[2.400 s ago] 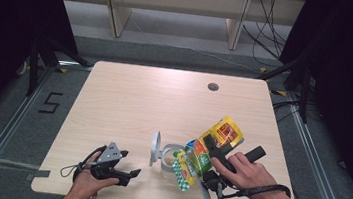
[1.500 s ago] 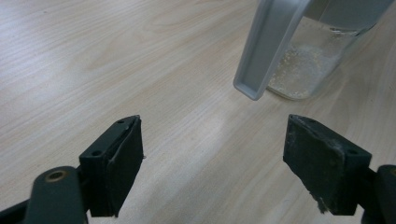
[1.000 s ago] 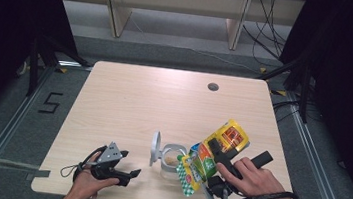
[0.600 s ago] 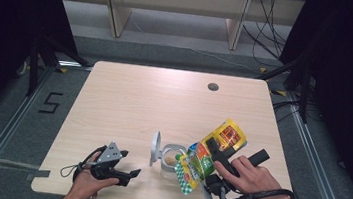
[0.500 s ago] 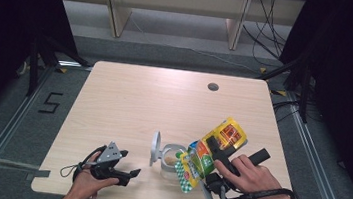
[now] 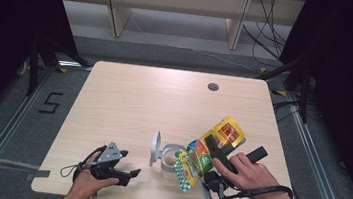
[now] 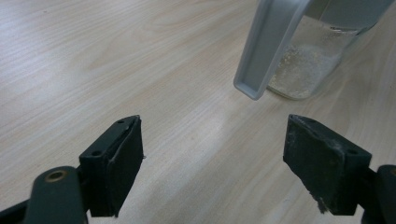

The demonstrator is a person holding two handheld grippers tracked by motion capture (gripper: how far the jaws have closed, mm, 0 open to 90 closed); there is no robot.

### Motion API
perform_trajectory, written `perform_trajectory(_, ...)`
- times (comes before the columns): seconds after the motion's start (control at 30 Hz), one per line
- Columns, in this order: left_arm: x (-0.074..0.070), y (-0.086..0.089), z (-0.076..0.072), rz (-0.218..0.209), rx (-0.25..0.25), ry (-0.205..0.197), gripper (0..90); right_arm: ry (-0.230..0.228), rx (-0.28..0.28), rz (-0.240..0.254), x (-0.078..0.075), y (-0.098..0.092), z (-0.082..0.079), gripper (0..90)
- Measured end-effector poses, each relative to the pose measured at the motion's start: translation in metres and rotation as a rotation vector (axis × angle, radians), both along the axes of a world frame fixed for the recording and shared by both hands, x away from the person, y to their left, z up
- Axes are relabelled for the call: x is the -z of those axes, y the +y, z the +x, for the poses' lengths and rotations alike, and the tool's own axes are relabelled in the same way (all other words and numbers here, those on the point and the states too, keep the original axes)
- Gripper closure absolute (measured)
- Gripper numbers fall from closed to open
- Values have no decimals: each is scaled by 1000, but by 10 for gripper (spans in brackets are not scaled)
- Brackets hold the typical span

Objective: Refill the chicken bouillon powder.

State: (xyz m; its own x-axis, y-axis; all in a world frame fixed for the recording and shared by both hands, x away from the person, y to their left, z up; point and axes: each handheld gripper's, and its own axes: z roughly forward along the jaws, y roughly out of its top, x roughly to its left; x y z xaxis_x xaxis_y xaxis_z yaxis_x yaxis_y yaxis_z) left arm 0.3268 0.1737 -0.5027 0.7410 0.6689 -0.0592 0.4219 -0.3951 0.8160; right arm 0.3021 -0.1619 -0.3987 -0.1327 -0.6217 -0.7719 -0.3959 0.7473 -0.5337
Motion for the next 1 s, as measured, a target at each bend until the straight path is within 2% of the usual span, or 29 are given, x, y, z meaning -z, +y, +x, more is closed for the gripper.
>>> perform_trajectory(0.13,0,0,0,2,2,4,198,3,9,23,1,0,-1,469)
perform_trajectory(0.17,1,-1,0,-14,-4,1,198,-1,-4,4,0,1,-1,469)
perform_trajectory(0.23,0,0,0,0,1,-1,198,18,14,10,2,1,-1,469)
perform_trajectory(0.33,0,0,0,2,1,2,198,3,-8,6,0,1,-1,469)
perform_trajectory(0.37,1,-1,0,-17,-9,-3,198,4,3,6,0,1,0,469)
perform_trajectory(0.4,1,-1,0,-17,-9,-3,198,4,3,6,0,1,0,469)
perform_trajectory(0.43,0,0,0,4,2,2,198,10,-3,-2,2,1,1,469)
perform_trajectory(0.63,0,-1,0,-3,-4,-3,198,1,-7,8,1,1,0,470)
perform_trajectory(0.67,0,-1,0,-4,2,2,198,22,12,13,3,1,-1,470)
perform_trajectory(0.73,0,-1,-1,-12,-3,-2,198,28,14,15,3,1,-1,470)
perform_trajectory(0.8,0,0,0,2,1,1,198,17,-5,0,2,1,-1,470)
perform_trajectory(0.83,1,-2,0,-15,-6,-1,198,11,-7,-2,1,1,-1,470)
perform_trajectory(0.9,1,-1,0,-1,-2,-7,198,7,-8,-1,0,1,-1,470)
perform_trajectory(0.93,0,0,0,10,-6,13,198,9,-8,-3,1,1,-1,470)
perform_trajectory(1.0,1,-1,0,6,-9,12,198,14,-9,-5,1,1,-1,471)
